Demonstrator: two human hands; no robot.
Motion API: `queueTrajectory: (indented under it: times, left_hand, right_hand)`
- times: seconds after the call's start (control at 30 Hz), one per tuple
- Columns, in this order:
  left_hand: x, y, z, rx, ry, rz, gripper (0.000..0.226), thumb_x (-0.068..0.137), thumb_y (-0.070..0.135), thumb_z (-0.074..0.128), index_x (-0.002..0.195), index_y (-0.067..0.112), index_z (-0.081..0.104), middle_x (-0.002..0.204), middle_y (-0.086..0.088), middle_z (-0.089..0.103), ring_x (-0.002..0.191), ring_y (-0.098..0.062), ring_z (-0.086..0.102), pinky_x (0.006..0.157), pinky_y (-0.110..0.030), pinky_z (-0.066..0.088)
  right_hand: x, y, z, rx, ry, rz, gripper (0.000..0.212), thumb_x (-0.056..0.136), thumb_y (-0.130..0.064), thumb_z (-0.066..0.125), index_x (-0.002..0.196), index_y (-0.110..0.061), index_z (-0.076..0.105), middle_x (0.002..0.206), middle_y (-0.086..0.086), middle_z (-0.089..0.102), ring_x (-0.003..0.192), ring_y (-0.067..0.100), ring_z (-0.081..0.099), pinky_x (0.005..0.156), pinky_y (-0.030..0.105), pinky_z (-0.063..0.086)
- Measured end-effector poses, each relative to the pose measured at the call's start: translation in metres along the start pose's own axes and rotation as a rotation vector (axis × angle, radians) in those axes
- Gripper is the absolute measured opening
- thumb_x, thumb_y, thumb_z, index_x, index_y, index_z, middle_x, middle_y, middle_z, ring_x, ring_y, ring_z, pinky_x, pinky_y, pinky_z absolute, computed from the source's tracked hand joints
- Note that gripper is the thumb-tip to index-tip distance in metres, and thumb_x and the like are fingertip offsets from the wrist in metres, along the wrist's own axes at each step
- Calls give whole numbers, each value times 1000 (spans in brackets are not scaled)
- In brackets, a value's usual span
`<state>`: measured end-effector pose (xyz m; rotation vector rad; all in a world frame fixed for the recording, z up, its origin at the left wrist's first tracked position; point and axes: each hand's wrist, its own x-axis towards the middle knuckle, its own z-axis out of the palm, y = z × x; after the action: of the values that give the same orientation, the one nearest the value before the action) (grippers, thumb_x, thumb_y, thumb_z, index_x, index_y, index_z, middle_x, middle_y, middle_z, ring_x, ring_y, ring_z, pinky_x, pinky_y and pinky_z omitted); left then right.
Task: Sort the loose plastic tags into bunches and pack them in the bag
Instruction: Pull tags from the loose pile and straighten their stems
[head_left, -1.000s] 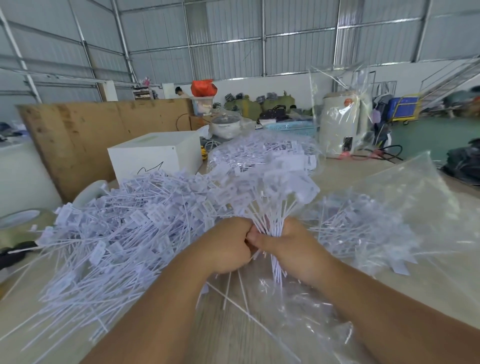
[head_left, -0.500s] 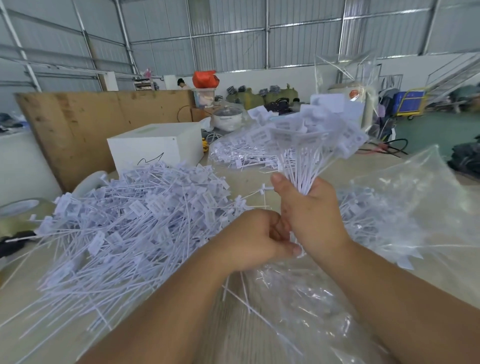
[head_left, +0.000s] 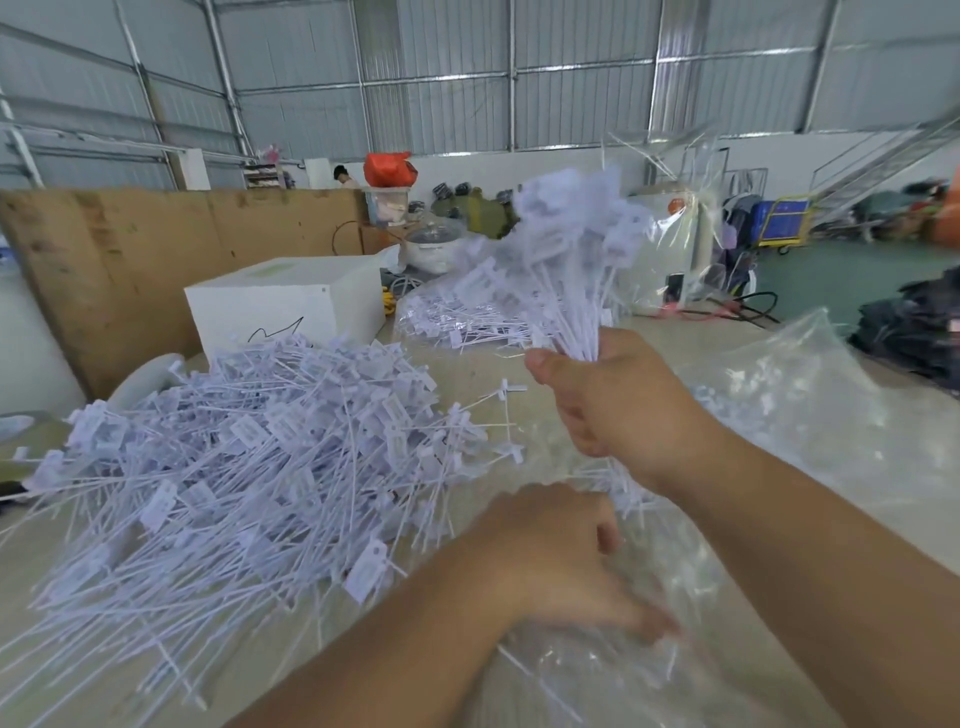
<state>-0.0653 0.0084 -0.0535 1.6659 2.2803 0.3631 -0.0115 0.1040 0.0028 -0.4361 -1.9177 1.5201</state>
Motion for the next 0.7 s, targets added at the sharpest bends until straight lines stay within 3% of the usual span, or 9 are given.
queueTrajectory:
  times: [0.1, 0.17, 0.3, 0.37, 0.43, 0.47, 0.53, 0.6, 0.7]
  left_hand:
    - [9, -12, -2, -39, 105, 30, 17, 73, 40, 68, 82, 33, 55, 84, 15, 57, 84, -10, 59, 72, -30, 48]
    - [14, -22, -9, -144, 183, 15, 5, 85, 23, 60, 80, 23, 59, 87, 6, 63, 87, -20, 64, 77, -32, 52]
    - [20, -43, -16, -517, 365, -121, 18, 92, 16, 56, 84, 13, 72, 84, -7, 70, 78, -23, 68, 71, -35, 52]
    - [17, -49, -17, -647, 638, -202, 34, 103, 19, 42, 102, -1, 69, 93, -15, 66, 85, -12, 68, 72, -26, 52]
    - [15, -52, -14, -750, 615, -114, 56, 106, 33, 22, 138, -6, 45, 129, -16, 56, 116, -2, 58, 80, -4, 41]
    - [13, -47, -15, -811, 517, -108, 49, 106, 28, 25, 139, -3, 45, 130, -7, 57, 114, 5, 57, 76, 2, 37]
    - [11, -36, -22, -871, 511, -39, 30, 100, 11, 41, 114, 6, 67, 96, 9, 67, 86, 3, 64, 68, -8, 45]
    - [11, -28, -29, -946, 658, -35, 29, 94, 11, 48, 81, 23, 71, 85, 10, 68, 88, -10, 63, 77, -26, 47]
    - [9, -27, -34, -904, 808, -17, 40, 92, 13, 51, 64, 35, 71, 76, 23, 67, 74, 8, 59, 73, -17, 41]
  right_hand:
    - [-10, -3, -8, -50, -166, 74, 41, 92, -16, 65, 61, -18, 39, 45, -4, 29, 36, 11, 22, 38, 17, 21]
    - [-18, -4, -17, -83, -266, 112, 40, 91, -16, 65, 58, -20, 43, 45, -4, 29, 37, 11, 22, 38, 17, 22]
    - [-37, 1, -45, 63, -460, 232, 35, 84, -18, 70, 53, -25, 55, 45, -5, 27, 36, 10, 22, 39, 15, 22]
    - [-49, 3, -56, 39, -578, 307, 18, 79, -22, 67, 63, -18, 63, 43, -3, 30, 35, 10, 26, 39, 15, 26]
    - [-59, 7, -68, -113, -684, 380, 20, 79, -23, 67, 81, -3, 67, 44, 1, 36, 36, 13, 33, 41, 18, 33]
    - [-62, 10, -74, -189, -703, 421, 29, 79, -23, 68, 90, 3, 66, 46, 2, 39, 38, 14, 36, 42, 20, 37]
    - [-67, 12, -85, -292, -663, 472, 35, 78, -27, 69, 96, 3, 65, 52, 4, 48, 44, 16, 43, 46, 25, 42]
    - [-71, 12, -91, -388, -558, 421, 24, 83, -28, 73, 90, -6, 67, 60, 5, 57, 50, 19, 50, 52, 30, 47]
    - [-71, 17, -100, -370, -306, 266, 18, 91, -23, 66, 78, -10, 62, 65, 9, 60, 53, 19, 53, 51, 32, 45]
